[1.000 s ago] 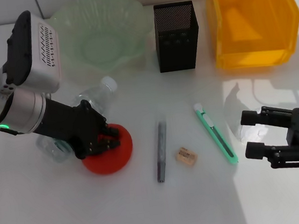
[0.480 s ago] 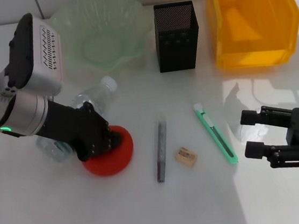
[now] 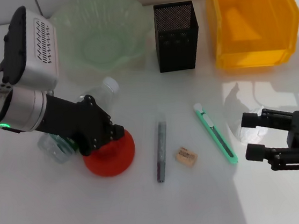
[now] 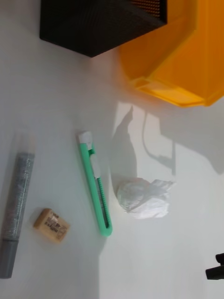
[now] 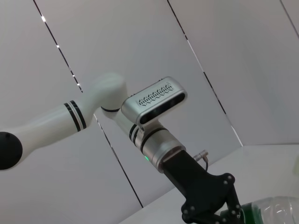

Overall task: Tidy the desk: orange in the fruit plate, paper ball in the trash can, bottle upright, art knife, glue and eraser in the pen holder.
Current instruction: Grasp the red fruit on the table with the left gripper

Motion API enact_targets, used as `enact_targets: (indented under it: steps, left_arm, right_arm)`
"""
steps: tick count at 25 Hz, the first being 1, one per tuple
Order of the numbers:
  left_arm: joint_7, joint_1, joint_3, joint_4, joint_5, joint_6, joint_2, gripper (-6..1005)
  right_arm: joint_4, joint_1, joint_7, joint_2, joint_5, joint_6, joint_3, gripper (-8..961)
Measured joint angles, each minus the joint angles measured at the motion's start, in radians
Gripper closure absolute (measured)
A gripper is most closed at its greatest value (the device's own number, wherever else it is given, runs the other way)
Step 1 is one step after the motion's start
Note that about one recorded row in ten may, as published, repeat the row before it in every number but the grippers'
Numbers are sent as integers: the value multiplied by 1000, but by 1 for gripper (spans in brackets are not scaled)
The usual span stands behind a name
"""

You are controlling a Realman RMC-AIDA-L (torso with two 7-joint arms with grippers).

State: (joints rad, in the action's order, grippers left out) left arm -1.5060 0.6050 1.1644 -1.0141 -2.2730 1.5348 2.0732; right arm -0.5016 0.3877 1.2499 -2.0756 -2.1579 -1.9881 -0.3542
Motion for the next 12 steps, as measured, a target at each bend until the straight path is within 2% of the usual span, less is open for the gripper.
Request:
enact_targets:
  steps: [4,7,12]
  left_arm:
    - [-15,-26,2,-80,17,39,0,980]
    - [-45,-60,4,-206,80,104,1,987]
    - [-65,-72,4,-268,123,118,0,993]
  right_arm:
    - [0,-1,-1,1,1,0,0,138]
    - [0,-1,-4,2,1,0,0,138]
    - [0,-1,-13,1,1,1,0,138]
